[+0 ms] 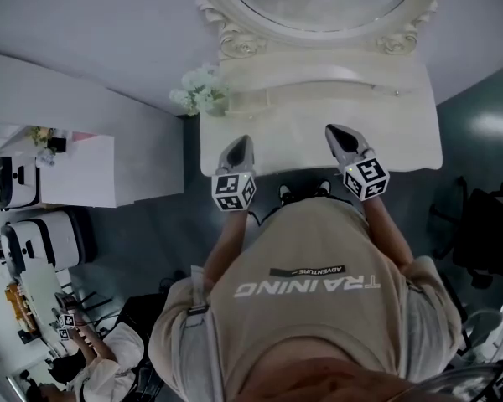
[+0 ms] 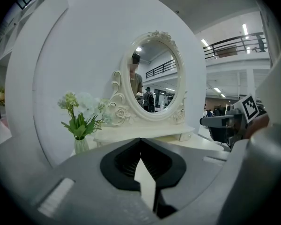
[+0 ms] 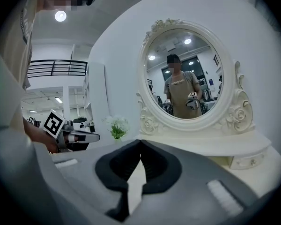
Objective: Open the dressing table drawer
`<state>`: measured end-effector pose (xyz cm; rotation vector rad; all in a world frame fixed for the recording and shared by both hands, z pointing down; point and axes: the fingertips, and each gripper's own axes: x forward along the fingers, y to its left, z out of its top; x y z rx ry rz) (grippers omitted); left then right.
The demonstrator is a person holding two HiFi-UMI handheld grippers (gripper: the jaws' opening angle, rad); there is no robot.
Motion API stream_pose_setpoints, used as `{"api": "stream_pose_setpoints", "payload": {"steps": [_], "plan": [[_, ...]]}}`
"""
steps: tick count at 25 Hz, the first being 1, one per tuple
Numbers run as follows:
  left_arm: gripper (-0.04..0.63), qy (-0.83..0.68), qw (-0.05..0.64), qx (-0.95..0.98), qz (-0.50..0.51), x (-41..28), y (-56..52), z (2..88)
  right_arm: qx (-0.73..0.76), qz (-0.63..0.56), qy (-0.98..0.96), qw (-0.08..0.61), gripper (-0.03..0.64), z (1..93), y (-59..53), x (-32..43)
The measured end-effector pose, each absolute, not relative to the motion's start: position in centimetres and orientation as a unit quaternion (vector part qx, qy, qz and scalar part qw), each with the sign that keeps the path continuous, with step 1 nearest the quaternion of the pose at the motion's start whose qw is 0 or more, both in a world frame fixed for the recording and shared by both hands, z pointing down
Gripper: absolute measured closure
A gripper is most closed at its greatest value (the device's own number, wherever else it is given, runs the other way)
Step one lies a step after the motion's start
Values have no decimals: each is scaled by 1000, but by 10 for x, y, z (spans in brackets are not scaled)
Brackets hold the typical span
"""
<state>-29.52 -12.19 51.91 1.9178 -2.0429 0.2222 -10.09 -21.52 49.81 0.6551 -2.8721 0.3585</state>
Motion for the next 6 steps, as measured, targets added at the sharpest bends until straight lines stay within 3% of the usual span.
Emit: {"api": "stream_pose_setpoints", "payload": {"steps": [6], "plan": [[588, -714, 159, 678, 73, -303, -131, 513, 218, 106, -966, 89, 614, 498, -220, -107]]}}
